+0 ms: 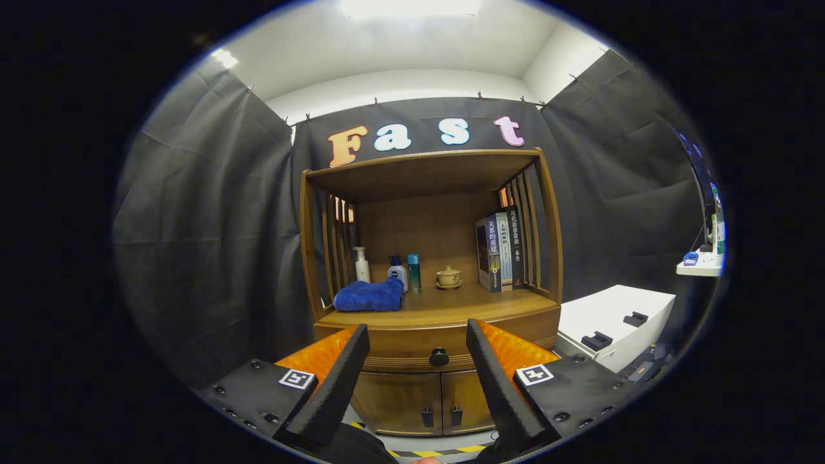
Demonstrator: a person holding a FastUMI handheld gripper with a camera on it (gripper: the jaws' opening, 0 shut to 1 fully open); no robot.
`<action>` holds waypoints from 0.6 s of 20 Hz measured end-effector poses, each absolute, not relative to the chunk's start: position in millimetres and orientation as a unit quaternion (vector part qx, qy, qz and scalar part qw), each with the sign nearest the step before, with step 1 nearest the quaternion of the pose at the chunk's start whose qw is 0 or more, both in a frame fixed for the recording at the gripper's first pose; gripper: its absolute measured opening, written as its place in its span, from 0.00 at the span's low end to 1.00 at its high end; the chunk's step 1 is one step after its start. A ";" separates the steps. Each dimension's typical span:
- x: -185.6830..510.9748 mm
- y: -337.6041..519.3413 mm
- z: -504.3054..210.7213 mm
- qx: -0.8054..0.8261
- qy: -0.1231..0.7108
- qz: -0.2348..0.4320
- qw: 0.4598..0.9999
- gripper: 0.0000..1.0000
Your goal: Pull open the drawer, take out the items inside it, and place them on the countertop above the cabinet.
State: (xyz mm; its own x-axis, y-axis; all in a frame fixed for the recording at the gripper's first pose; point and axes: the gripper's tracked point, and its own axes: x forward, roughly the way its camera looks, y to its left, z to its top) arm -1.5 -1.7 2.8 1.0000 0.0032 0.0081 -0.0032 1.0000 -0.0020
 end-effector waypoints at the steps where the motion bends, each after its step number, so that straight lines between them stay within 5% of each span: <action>1: -2.1 -1.1 3.0 -0.001 -0.003 0.002 1.000 0.98; 12: 2.1 9.9 -7.3 -0.010 0.003 0.010 1.000 0.98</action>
State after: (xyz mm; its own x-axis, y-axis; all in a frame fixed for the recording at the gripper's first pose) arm 2.1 9.9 -7.3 0.9998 0.0207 -0.0065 -0.0208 0.9996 -0.0198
